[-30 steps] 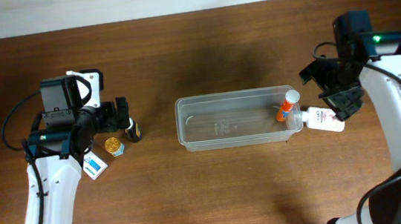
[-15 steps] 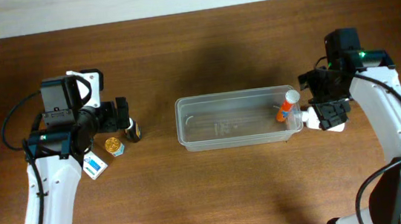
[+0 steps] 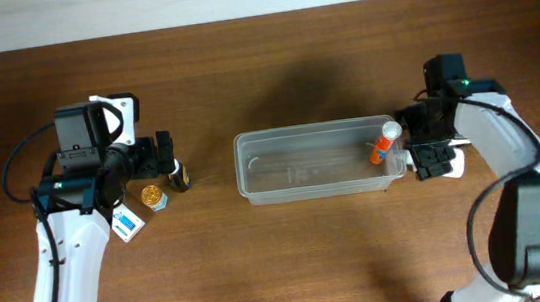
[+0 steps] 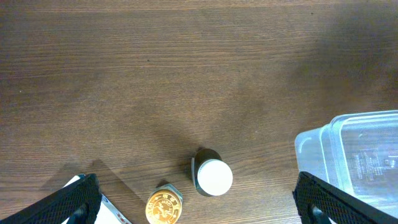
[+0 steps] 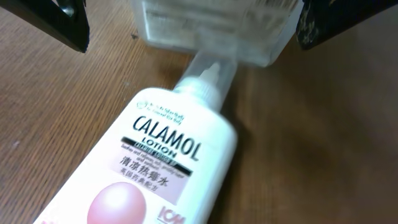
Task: Pack container
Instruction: 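Move the right gripper to the white Calamol bottle and grasp it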
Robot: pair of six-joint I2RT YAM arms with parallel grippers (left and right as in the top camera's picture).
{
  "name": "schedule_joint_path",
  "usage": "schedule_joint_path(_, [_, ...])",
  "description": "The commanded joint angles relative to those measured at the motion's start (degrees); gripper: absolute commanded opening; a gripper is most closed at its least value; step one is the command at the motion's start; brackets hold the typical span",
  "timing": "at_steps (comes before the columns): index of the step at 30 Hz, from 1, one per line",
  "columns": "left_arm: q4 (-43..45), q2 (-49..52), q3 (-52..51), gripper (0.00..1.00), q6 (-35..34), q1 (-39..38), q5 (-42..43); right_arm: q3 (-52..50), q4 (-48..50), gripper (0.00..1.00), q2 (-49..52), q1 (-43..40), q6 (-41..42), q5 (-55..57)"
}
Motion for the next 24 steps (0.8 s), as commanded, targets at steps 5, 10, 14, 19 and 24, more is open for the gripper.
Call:
schedule_joint_path(5, [0.2, 0.0, 1.1, 0.99, -0.5, 0.0, 0.8, -0.5, 2.2, 0.98, 5.2, 0.0, 3.1, -0.1])
schedule_joint_path(10, [0.2, 0.0, 1.1, 0.99, -0.5, 0.0, 0.8, -0.5, 2.7, 0.80, 7.4, 0.0, 3.1, 0.6])
schedule_joint_path(14, [0.2, 0.0, 1.1, 0.99, -0.5, 0.0, 0.8, -0.5, 2.5, 0.73, 8.7, 0.0, 3.1, 1.3])
schedule_joint_path(19, [0.2, 0.0, 1.1, 0.99, -0.5, 0.0, 0.8, -0.5, 2.5, 0.58, 9.1, 0.0, 3.1, 1.4])
schedule_joint_path(24, [0.2, 0.0, 1.1, 0.99, -0.5, 0.0, 0.8, -0.5, 2.5, 0.39, 9.1, 0.0, 3.1, 1.4])
